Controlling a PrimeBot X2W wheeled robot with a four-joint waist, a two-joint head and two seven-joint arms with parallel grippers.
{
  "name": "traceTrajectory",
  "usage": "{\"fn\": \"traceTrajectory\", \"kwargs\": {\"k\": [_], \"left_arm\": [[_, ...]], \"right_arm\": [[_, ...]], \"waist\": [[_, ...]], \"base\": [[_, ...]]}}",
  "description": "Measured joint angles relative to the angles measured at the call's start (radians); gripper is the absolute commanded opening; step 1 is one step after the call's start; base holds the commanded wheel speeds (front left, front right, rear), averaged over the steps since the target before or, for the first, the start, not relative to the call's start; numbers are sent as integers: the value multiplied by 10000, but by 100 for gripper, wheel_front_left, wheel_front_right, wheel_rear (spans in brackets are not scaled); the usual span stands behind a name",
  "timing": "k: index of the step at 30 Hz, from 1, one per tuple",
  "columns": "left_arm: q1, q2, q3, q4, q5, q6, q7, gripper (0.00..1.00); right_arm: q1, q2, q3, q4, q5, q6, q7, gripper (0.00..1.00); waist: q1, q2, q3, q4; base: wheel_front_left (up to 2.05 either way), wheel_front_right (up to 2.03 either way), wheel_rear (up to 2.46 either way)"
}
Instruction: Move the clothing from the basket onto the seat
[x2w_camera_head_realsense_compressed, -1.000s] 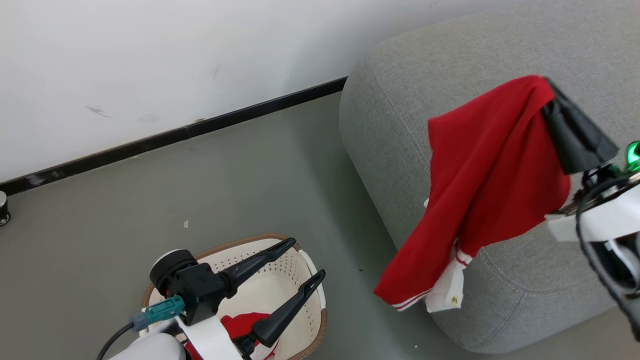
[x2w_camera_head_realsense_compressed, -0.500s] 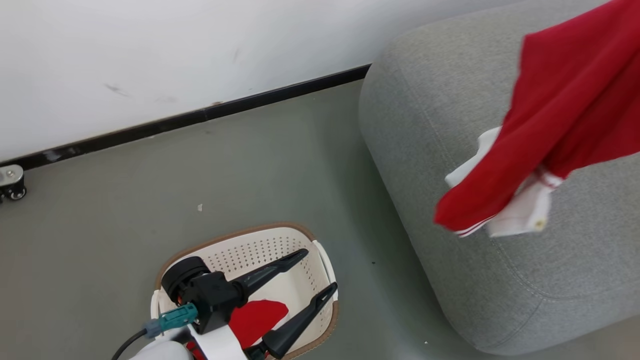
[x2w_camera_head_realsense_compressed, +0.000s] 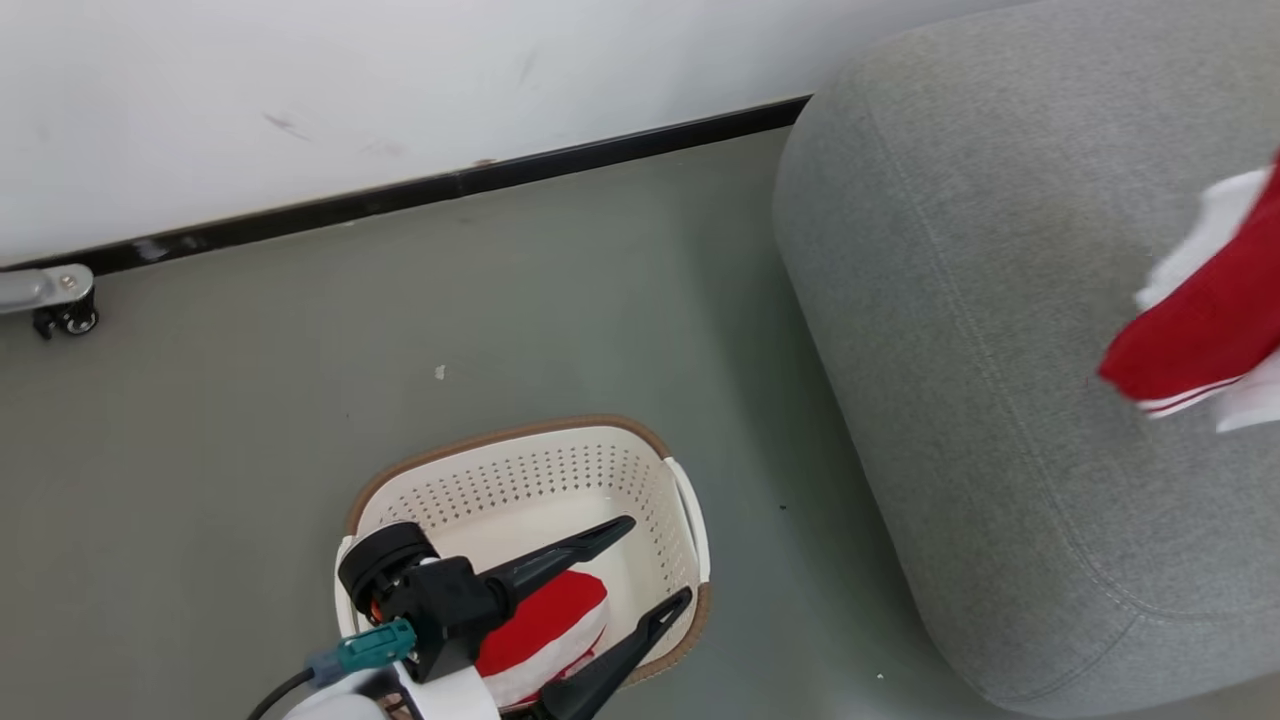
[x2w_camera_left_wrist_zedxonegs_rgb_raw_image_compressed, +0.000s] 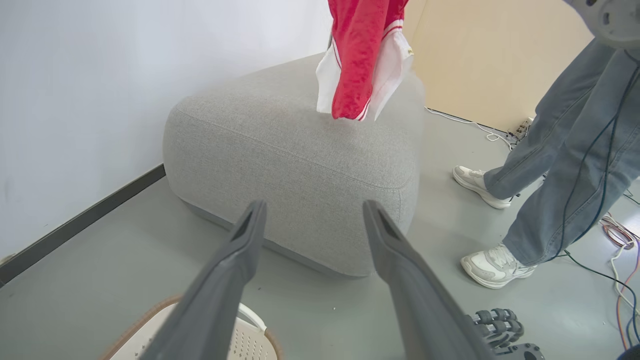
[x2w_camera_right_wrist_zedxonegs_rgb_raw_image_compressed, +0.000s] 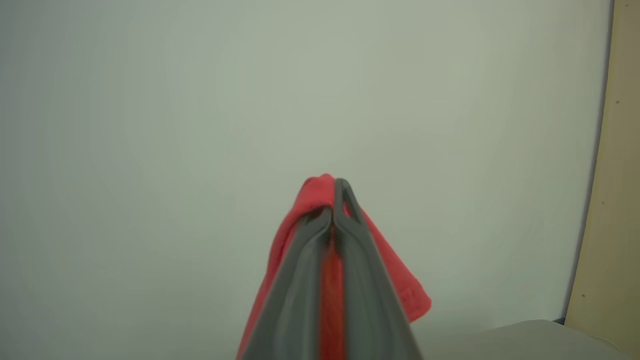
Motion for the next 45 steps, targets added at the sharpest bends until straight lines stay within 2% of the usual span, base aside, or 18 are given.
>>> {"fn": "traceTrajectory", "kwargs": {"k": [4, 15, 26, 37, 45], "left_arm": [[-10, -17, -61, -88, 71, -4, 38, 100], [-16, -165, -280, -447, 159, -13, 171, 100], [-59, 54, -169, -708, 171, 161, 385, 100], [-416, 102, -61, -756, 242, 146, 537, 100], [-503, 142, 38, -757, 316, 142, 581, 100]], "right_arm": [[-489, -171, -391, 508, -21, 0, -2, 0], [-914, -320, -399, 1845, -94, 0, 0, 0], [-777, -288, -1730, 3570, -349, 0, -2, 0], [-263, 811, -2228, 4418, -366, 0, 0, 0], [362, 1340, -2313, 5264, -523, 0, 0, 0]], "waist": [[0, 0, 113, 184], [0, 0, 554, 635], [0, 0, 1169, 980], [0, 0, 1655, 1063], [0, 0, 1840, 948]], "base": [[0, 0, 0], [0, 0, 0], [0, 0, 0], [0, 0, 0], [0, 0, 0]]}}
